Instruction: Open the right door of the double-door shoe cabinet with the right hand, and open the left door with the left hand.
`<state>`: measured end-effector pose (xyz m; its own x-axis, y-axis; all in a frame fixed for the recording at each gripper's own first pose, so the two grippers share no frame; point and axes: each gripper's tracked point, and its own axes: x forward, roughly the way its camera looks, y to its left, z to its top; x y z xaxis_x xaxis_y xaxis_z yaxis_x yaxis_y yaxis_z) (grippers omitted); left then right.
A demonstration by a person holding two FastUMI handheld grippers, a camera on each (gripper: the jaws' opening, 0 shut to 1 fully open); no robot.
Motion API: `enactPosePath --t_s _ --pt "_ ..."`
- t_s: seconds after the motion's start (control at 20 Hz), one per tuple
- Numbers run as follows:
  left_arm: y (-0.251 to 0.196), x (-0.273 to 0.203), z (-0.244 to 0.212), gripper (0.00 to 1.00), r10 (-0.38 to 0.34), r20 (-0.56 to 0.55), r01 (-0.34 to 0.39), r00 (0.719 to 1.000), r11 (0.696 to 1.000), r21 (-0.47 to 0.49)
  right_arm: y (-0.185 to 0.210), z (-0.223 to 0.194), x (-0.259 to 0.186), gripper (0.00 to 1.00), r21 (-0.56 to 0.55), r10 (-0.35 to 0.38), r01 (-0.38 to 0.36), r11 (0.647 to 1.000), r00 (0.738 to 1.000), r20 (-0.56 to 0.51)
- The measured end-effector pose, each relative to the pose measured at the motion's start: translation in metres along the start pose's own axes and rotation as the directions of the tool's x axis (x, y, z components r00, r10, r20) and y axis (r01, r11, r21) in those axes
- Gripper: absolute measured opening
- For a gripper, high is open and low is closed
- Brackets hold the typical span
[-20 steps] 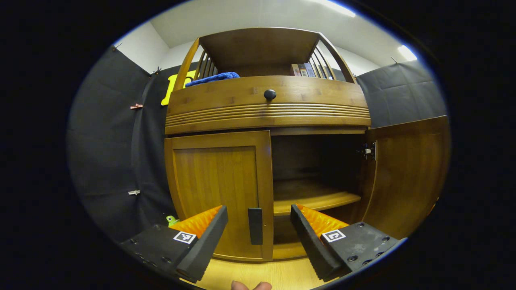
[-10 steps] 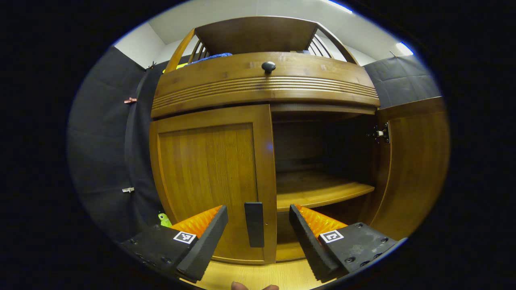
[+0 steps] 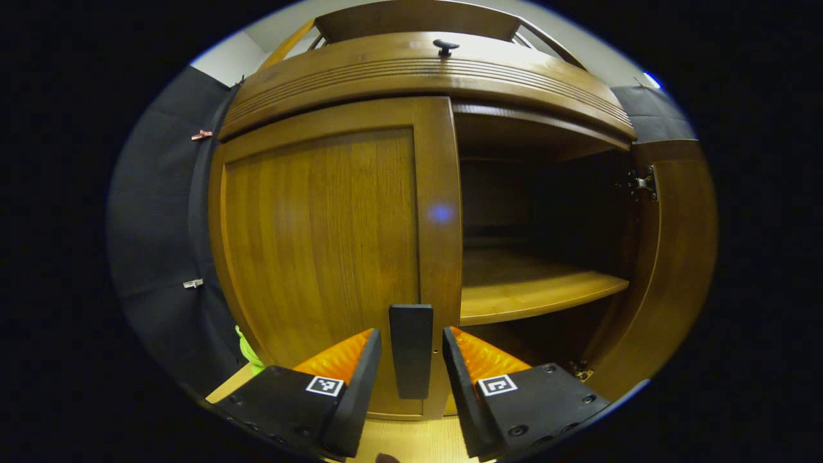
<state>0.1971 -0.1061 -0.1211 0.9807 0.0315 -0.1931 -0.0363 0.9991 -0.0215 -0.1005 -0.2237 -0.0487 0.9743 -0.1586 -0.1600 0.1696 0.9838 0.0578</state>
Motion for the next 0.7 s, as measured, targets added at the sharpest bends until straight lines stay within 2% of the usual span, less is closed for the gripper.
enactPosePath --t_s 0.1,0.3,0.45,0.6,0.7 --pt "-0.001 0.008 -0.006 0.55 -0.003 -0.019 0.003 1.0 1.0 -0.002 0.001 0.001 -0.001 1.0 -0.008 -0.003 0.003 1.0 1.0 -0.001" --pt "0.0 0.012 -0.01 0.38 -0.008 -0.019 0.008 1.0 1.0 0.014 -0.002 0.003 -0.005 0.98 -0.017 -0.023 0.023 1.0 1.0 -0.001" --pt "0.001 0.008 -0.012 0.35 -0.011 -0.015 0.012 1.0 1.0 0.026 -0.003 0.003 -0.008 0.95 -0.017 -0.033 0.033 0.999 0.999 -0.003" --pt "0.005 -0.007 -0.014 0.34 -0.024 -0.024 0.024 0.999 1.0 0.015 0.002 0.004 -0.011 1.0 -0.021 -0.033 0.033 0.999 0.999 -0.002" --pt "0.008 -0.02 -0.017 0.33 -0.042 -0.028 0.043 0.999 0.999 0.013 0.009 0.004 -0.013 0.98 -0.027 -0.025 0.025 0.999 1.0 -0.001"
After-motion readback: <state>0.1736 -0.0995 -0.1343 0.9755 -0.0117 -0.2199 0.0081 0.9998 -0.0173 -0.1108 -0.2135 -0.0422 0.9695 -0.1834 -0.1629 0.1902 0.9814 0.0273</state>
